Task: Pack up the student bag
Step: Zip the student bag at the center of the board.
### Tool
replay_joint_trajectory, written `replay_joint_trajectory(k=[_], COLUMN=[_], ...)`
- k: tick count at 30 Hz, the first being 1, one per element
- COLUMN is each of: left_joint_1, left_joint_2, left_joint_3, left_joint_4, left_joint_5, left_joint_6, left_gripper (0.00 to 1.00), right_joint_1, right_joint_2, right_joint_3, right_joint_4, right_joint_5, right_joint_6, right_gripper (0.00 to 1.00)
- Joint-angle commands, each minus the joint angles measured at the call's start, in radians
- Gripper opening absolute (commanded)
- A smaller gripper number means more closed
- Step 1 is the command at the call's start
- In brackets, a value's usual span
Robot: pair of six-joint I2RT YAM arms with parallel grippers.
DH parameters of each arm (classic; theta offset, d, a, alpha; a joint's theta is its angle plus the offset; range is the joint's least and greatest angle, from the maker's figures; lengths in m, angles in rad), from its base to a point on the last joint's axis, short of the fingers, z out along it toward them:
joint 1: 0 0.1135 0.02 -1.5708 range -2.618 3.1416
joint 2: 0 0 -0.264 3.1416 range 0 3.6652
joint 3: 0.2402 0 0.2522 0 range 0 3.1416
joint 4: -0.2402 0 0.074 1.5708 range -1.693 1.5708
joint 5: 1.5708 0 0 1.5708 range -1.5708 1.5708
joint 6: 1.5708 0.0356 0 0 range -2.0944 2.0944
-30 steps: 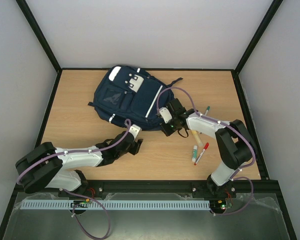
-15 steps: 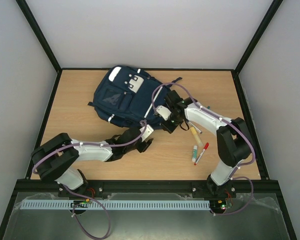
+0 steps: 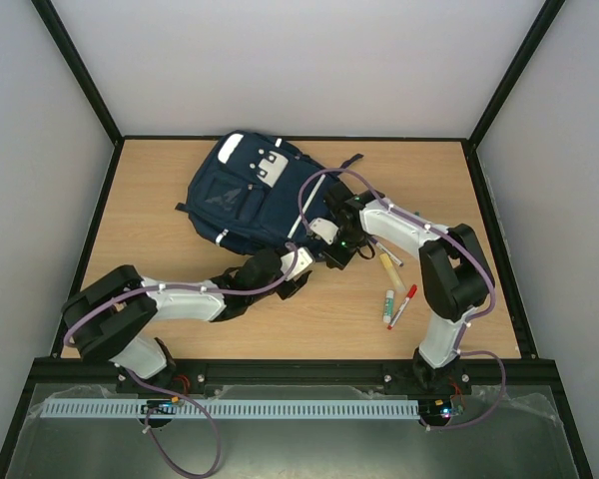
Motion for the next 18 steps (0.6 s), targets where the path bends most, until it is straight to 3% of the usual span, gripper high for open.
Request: replay_joint_trajectory(k=[1,12,18], left_joint_1=[0.007,0.016,0.008], left_joint_2=[0.053,0.164,0.214], left_joint_3=[0.021,0.082,0.107], left_joint_4=[0.042,0.109,0.126], left_joint_5=[-0.002,-0.11,-0.081], left_joint_6=[0.084,0.172,0.192], left_gripper=[0.59,0.53,0.53], right_joint_1=[0.003,0.003,0.003], right_joint_2=[0.026,0.054,0.06], right_joint_3=[0.04,0.05,0.052], right_joint_4=[-0.147,-0.177,-0.186], right_joint_5=[-0.038,-0.058,-0.074], right_joint_6=[-0.014,-0.037,-0.04], right_gripper=[0.01,0.01,0.01])
